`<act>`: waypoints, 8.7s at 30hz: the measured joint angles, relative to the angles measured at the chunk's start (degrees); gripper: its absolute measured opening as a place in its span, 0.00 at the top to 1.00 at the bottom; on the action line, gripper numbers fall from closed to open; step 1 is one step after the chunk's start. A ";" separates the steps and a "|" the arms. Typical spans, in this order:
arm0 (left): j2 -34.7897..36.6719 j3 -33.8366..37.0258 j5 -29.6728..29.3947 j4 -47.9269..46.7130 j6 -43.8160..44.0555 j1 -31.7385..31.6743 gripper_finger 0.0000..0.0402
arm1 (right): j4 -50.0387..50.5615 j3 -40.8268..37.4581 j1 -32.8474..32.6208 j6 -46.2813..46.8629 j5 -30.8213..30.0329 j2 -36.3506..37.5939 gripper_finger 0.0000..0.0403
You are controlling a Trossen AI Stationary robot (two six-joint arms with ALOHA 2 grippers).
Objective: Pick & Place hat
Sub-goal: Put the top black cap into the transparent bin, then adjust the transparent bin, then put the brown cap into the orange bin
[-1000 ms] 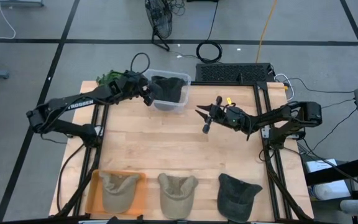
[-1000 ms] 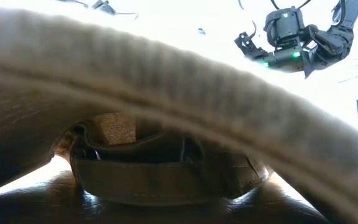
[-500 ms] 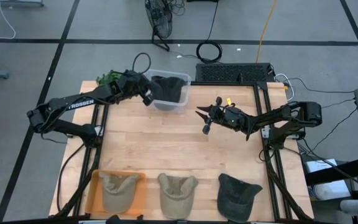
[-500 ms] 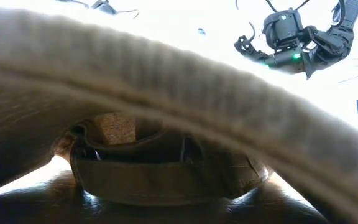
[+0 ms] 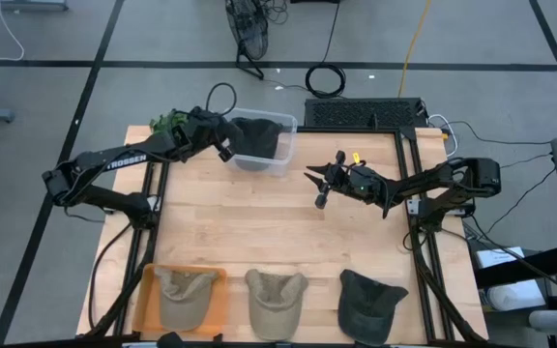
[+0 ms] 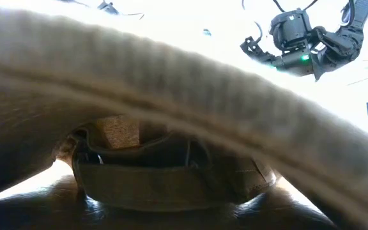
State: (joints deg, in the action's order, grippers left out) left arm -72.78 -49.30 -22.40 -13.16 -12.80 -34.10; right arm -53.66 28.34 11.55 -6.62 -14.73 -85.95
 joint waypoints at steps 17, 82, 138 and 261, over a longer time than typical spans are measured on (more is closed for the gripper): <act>-9.21 0.05 5.77 5.46 -8.96 0.21 0.95 | 0.36 0.00 -0.02 0.11 -0.01 0.00 0.82; -13.63 -3.68 11.67 7.84 4.84 2.51 0.88 | 0.84 0.02 0.02 1.40 -0.03 0.00 0.82; -13.74 -3.78 10.37 4.04 2.01 2.83 0.88 | 2.09 0.02 0.02 1.42 -0.16 0.00 0.82; 20.79 -3.82 17.85 -6.12 -4.00 19.07 0.88 | 3.40 0.02 0.11 1.42 -0.19 0.02 0.82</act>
State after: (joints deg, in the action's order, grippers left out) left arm -51.99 -53.12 -4.56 -19.28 -16.79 -15.03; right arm -50.26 28.36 11.66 -5.19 -14.92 -85.93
